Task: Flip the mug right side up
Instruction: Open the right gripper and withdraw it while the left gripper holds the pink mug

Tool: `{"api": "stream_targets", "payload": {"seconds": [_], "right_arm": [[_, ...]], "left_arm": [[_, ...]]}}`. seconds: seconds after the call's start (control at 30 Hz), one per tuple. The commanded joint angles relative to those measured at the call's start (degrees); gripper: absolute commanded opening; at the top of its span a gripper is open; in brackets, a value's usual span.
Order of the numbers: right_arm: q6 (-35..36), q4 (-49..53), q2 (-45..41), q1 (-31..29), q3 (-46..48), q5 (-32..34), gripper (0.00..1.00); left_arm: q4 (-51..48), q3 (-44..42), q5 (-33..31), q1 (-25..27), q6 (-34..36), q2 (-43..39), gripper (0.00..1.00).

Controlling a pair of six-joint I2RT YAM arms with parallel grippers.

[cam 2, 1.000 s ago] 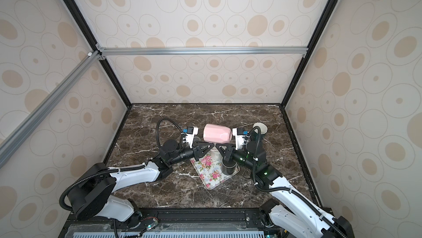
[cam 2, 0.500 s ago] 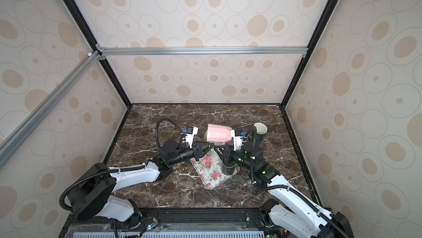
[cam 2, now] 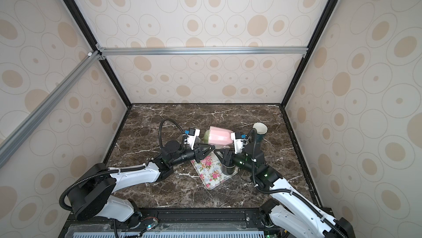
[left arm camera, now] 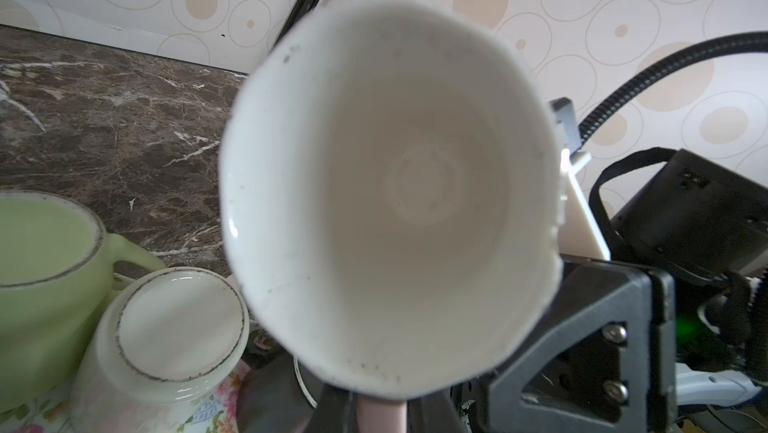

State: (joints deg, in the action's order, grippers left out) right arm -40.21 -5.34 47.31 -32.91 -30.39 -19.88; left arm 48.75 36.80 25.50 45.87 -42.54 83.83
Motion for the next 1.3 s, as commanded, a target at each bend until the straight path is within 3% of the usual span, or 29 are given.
{"api": "stream_targets", "payload": {"seconds": [0.0,0.73,1.27], "right_arm": [[0.73,1.00,-1.77,-0.39,0.76,1.11,0.57],[-0.36,7.32,-12.27,-0.38,3.27,8.28,0.70],[-1.67,15.92,-24.28,-0.38,6.76,16.94,0.92]], "left_arm": [[4.45,3.84,-1.58,0.24,1.67,-1.27,0.00],[-6.21,6.01,-7.27,-0.16,3.05,-3.62,0.00],[-15.32,7.90,-12.23,-0.95,2.11,-4.66,0.00]]}}
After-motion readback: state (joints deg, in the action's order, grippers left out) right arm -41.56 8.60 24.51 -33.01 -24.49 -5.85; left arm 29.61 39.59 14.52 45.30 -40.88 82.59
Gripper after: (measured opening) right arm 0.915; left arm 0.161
